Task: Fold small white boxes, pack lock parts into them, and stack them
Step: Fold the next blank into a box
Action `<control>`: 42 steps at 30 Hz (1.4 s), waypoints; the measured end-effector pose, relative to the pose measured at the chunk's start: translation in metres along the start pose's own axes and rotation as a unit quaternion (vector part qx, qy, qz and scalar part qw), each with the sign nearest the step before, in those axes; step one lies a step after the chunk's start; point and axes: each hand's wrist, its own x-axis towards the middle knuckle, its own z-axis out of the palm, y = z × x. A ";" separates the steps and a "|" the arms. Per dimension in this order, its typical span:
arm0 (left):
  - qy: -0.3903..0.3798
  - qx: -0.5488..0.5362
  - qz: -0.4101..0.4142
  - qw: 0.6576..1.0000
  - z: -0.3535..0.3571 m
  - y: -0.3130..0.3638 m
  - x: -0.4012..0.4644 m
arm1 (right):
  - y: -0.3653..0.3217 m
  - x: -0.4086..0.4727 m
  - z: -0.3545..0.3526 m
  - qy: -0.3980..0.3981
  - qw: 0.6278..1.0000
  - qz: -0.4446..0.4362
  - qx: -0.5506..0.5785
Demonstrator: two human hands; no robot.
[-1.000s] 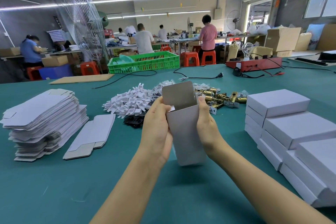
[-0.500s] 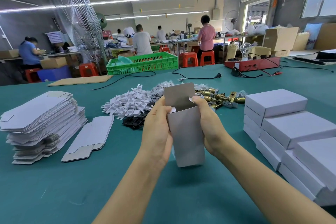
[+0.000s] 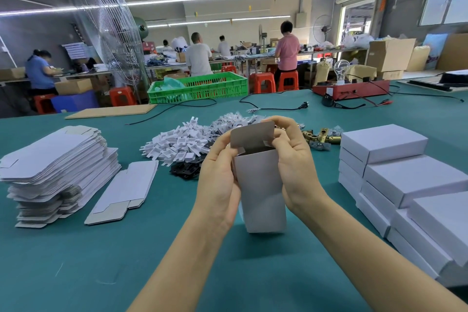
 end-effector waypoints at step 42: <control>0.014 0.135 0.101 0.986 -0.009 -0.010 -0.005 | 0.000 -0.008 0.003 -0.006 0.992 -0.069 -0.108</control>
